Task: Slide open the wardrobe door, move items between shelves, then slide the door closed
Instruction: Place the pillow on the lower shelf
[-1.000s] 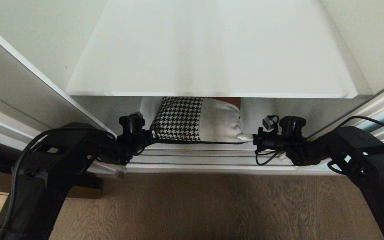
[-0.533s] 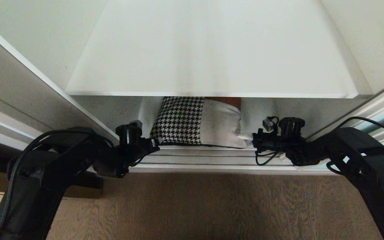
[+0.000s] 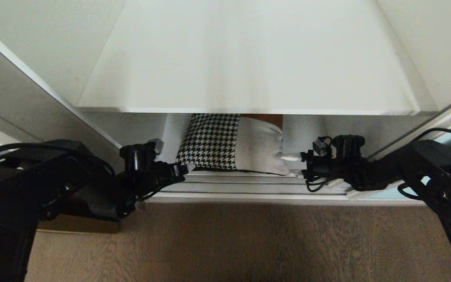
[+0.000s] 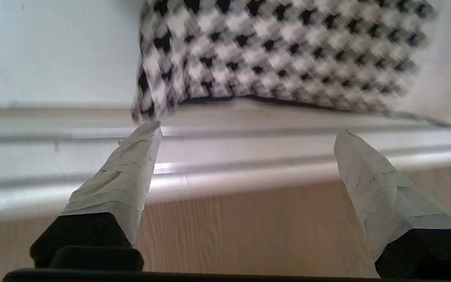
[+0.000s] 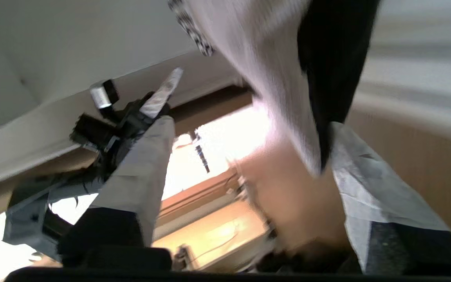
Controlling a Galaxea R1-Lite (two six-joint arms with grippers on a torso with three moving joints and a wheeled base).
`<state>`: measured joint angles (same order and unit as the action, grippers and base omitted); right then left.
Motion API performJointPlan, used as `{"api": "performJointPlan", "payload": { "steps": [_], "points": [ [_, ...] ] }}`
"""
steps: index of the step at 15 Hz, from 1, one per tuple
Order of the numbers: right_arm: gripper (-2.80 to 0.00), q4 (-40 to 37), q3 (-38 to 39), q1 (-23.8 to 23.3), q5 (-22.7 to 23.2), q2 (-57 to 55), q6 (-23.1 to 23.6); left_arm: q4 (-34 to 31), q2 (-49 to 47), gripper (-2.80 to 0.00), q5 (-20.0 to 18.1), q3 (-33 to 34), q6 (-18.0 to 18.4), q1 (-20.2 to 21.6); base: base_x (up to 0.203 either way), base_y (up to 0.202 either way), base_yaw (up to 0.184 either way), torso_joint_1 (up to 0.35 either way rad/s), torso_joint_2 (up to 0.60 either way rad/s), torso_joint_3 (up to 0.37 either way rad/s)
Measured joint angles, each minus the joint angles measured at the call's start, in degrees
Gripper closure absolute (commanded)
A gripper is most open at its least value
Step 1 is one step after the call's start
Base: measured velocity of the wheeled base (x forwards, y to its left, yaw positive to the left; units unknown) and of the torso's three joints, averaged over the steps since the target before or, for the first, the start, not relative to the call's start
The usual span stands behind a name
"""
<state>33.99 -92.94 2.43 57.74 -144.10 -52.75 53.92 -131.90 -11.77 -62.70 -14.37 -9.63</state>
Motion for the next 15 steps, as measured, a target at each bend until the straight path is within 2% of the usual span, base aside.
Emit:
{"api": "performJointPlan", "payload": {
  "steps": [5,6,7,8,11,15],
  "points": [
    [-2.80,-11.3,5.9,0.2,-1.4,6.8,0.3,-5.7,10.5,-2.80,0.2,9.3,-1.6,-0.1,0.000,0.000,0.000,0.000,0.00,0.000],
    [0.00,-12.6,8.8,0.3,-1.6,9.1,0.6,-6.6,12.9,-2.80,0.3,11.5,-2.1,0.0,0.000,0.000,0.000,0.000,0.00,0.000],
    [0.00,-13.4,12.0,0.6,-1.7,11.3,1.3,-7.5,15.2,0.00,0.3,13.7,-2.5,0.0,0.000,0.000,0.000,0.000,0.00,0.000],
    [0.00,-13.9,15.7,1.2,-1.9,14.1,2.4,-8.8,17.7,0.00,0.9,15.7,-2.8,0.0,0.000,0.000,0.000,0.000,0.00,0.000],
    [0.00,-14.7,27.0,3.2,-3.8,22.9,5.4,-15.2,24.9,0.00,6.2,19.2,-4.0,0.0,0.000,0.000,0.000,0.000,0.00,0.000],
    [0.00,-15.9,38.3,4.7,-5.7,32.1,7.6,-26.3,35.4,0.00,7.7,21.5,-6.4,-1.4,0.000,0.000,0.000,0.000,0.00,0.000]
  ]
}}
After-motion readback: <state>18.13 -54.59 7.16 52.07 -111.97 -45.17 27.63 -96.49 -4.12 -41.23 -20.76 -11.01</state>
